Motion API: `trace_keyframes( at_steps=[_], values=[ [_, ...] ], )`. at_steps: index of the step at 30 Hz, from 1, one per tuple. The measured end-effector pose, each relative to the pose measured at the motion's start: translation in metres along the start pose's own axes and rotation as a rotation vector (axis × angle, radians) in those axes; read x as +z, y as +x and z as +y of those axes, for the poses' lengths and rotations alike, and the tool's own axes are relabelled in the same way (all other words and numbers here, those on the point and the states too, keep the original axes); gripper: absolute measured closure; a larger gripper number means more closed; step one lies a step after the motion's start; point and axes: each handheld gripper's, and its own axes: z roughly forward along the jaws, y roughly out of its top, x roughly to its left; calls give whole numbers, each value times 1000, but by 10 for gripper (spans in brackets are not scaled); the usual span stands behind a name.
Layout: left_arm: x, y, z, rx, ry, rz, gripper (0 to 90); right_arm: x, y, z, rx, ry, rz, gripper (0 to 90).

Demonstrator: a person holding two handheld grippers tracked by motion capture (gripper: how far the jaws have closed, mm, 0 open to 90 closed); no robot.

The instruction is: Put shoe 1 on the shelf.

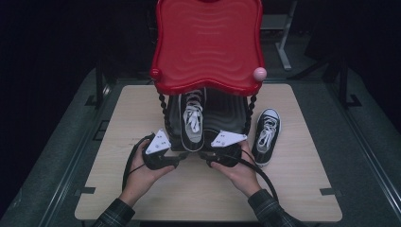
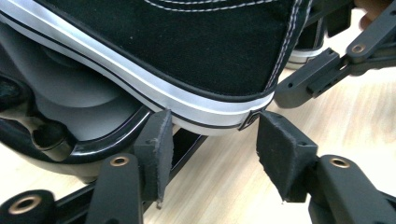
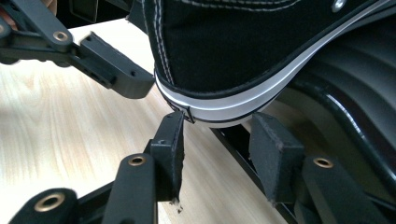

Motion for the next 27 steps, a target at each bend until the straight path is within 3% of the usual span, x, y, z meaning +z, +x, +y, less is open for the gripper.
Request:
trace_keyframes(
  at_steps=[11,16,27],
  values=[
    [0,4,13,-18,-14,32,490,-5,-3,14,-27,-4,-40,569],
    [1,10,23,-18,-35,77,512,-3,-10,27,-35,-17,-69,579],
    [8,21,34,-18,-10,143,557,9,-24,42,-33,-7,-104,590]
  ],
)
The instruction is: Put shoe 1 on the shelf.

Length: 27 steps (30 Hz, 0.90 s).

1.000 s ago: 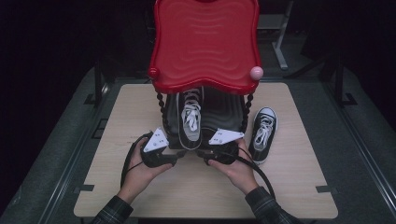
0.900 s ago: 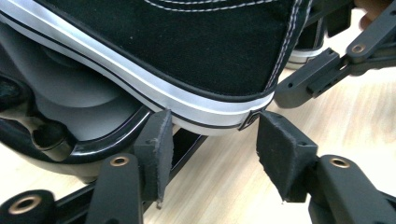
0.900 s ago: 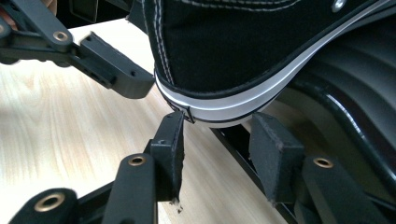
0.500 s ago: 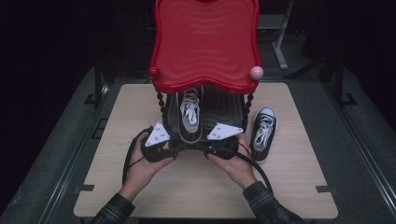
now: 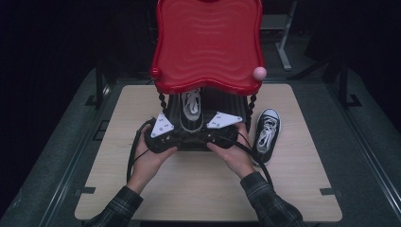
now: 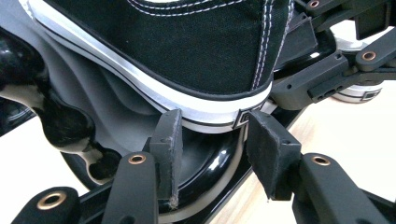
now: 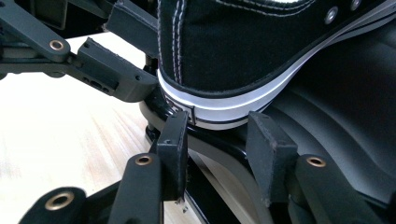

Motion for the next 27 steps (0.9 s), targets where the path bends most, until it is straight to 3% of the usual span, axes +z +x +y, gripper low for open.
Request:
trace_keyframes(
  at_steps=[5,10,12,18,27],
  values=[
    [4,2,0,-4,10,29,582,6,0,3,4,13,-13,590],
    [9,3,-5,6,64,54,608,17,0,3,-7,45,-16,593],
    [10,3,-5,1,65,56,611,18,-1,3,-10,47,-16,593],
    [7,6,-6,6,89,87,634,24,0,6,19,52,-3,598],
    [6,5,-6,-16,60,57,565,21,-3,4,26,37,21,572]
  ],
)
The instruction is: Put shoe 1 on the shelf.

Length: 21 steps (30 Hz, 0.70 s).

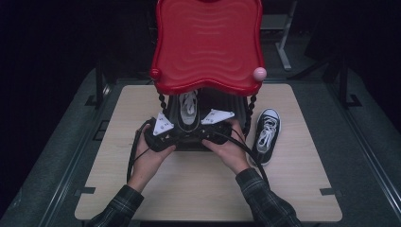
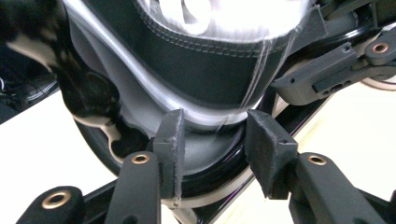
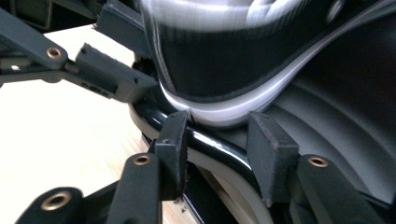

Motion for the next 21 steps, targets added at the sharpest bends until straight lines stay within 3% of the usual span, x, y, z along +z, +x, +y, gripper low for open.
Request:
trace_keyframes(
  at_steps=[8,14,21],
  values=[
    [-14,-1,1,-13,-24,-30,503,-18,3,-1,5,-26,13,558],
    [-28,-4,-7,-28,-14,-110,446,-39,3,-14,25,-33,22,551],
    [-41,-9,-21,-52,5,-164,411,-66,-2,-36,68,-29,44,545]
  ],
)
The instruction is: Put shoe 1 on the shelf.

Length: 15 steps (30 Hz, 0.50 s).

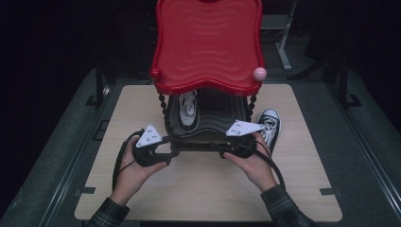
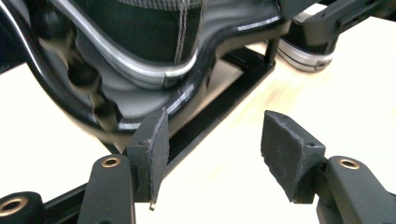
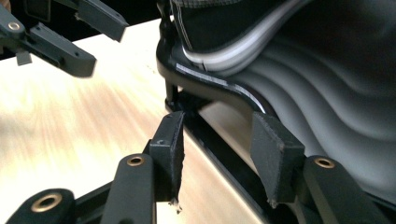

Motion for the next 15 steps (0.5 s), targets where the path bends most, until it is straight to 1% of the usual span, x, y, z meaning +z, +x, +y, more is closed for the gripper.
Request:
trace_keyframes(
  at_steps=[1,2,3,4,5,6,7,9,10,12,13,15],
  values=[
    [-2,-1,-3,-4,5,1,411,0,0,0,0,0,0,545],
    [-4,-1,-6,-2,13,-2,409,-4,-1,-4,8,6,4,544],
    [-5,-2,-9,-3,17,-4,408,-11,-2,-12,10,14,-9,544],
    [-7,-3,-14,-6,26,-7,407,-14,-3,-16,11,18,-15,545],
    [-7,-3,-14,-6,26,-7,408,-14,-3,-16,11,18,-15,545],
    [-8,-4,-17,-4,30,-8,407,-21,-6,-22,19,19,-24,545],
    [-9,-5,-21,-5,36,-10,407,-21,-6,-22,19,19,-24,545],
    [-10,-6,-26,-7,46,-11,406,-30,-9,-29,27,22,-42,546],
    [-11,-6,-30,-4,56,-14,404,-39,-13,-34,36,24,-59,546],
    [-12,-7,-35,-7,67,-16,402,-46,-18,-39,48,26,-75,548],
    [-14,-7,-41,-13,83,-18,399,-50,-21,-42,56,28,-85,550],
    [-14,-7,-44,-14,89,-21,393,-58,-28,-47,73,26,-107,551]
  ],
)
